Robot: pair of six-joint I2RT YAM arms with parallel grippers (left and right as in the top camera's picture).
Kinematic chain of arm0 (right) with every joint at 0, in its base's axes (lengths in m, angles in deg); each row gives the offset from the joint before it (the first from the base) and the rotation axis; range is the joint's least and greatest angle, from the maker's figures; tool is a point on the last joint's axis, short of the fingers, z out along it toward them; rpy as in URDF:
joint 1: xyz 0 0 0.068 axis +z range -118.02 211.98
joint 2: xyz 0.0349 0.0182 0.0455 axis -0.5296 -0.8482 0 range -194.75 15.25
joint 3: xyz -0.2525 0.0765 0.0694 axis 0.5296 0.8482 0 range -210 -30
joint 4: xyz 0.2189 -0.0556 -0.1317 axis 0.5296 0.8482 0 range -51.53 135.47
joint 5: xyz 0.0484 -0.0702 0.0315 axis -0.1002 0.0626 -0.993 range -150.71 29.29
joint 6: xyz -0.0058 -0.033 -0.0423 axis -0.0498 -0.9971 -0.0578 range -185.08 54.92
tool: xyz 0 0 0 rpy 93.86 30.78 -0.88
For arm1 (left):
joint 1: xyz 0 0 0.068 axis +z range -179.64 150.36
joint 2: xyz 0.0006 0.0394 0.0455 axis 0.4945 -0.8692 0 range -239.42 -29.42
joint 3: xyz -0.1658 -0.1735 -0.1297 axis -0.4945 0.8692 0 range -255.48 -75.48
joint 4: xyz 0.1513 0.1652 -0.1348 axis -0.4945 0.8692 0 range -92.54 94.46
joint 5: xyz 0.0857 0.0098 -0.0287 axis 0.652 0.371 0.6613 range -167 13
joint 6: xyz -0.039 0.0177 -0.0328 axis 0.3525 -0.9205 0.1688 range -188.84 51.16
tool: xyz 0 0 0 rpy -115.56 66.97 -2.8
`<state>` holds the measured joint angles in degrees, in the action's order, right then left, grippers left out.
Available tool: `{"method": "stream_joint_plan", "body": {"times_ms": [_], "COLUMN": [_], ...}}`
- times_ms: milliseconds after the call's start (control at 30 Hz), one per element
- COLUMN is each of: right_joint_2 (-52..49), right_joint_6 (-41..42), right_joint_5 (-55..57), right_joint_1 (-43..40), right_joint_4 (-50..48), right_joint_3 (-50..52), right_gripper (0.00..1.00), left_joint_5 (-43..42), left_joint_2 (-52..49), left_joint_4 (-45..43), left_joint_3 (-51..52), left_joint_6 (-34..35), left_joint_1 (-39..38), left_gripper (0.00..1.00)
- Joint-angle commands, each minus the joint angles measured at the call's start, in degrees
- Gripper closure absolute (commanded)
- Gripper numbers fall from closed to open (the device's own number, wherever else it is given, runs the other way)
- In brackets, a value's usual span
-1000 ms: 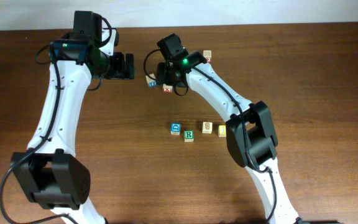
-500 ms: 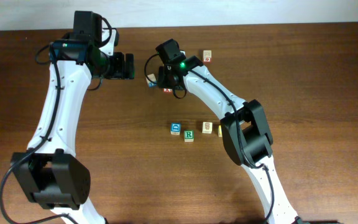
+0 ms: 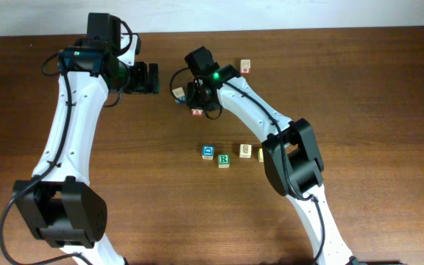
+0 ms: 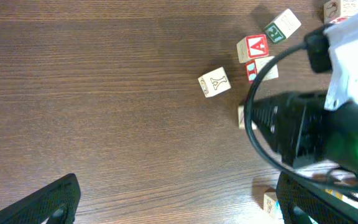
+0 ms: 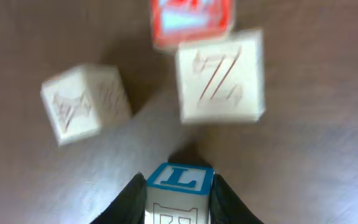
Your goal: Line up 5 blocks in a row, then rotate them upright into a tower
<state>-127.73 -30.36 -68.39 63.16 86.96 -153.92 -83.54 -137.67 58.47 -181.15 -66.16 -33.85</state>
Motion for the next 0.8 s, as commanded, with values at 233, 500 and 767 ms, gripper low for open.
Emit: {"method": "stream_joint_plan", "body": {"times_ms": [233,500,767], "right_joint_2": [-1.1,-1.1,-1.0], "right_joint_6": [-0.1,-1.5,-1.5], "right_joint_5": [-11.6,-11.0,-13.6], "right_joint_1": [3.5,4.9,3.6], "right_joint_4": [15.1,20.5,20.3], "right_joint_3": [1.2,1.2,0.8], "right_gripper": [0.74,0.71,0.46], "left_joint_5": [0.6,0.6,0.6], "left_joint_2": [0.0,0.0,0.0], "left_joint_4": [0.0,0.0,0.0], "left_joint_3": [-1.2,-1.2,-1.2], "left_joint_6": [0.6,0.6,0.6], "left_joint_1": [0.2,0.2,0.2], "left_gripper": [0.01,0.01,0.01]}}
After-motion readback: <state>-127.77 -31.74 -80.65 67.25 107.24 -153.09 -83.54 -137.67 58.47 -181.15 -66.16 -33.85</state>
